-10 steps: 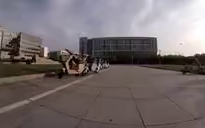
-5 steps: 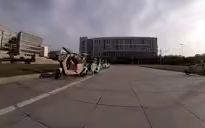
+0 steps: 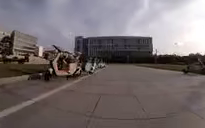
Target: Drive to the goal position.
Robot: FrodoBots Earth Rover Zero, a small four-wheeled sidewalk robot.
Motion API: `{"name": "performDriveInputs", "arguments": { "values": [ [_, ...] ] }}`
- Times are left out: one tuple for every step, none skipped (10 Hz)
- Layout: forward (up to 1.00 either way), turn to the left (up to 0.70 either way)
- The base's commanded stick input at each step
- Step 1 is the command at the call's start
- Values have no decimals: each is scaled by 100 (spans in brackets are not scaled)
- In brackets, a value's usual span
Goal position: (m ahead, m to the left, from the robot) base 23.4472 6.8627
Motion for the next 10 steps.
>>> {"name": "performDriveInputs", "arguments": {
  "values": [
    [70,0],
    [70,0],
    [70,0],
    [70,0],
    [70,0],
    [70,0],
    [70,0],
    [70,0],
    [70,0],
    [70,0]
  ]
}}
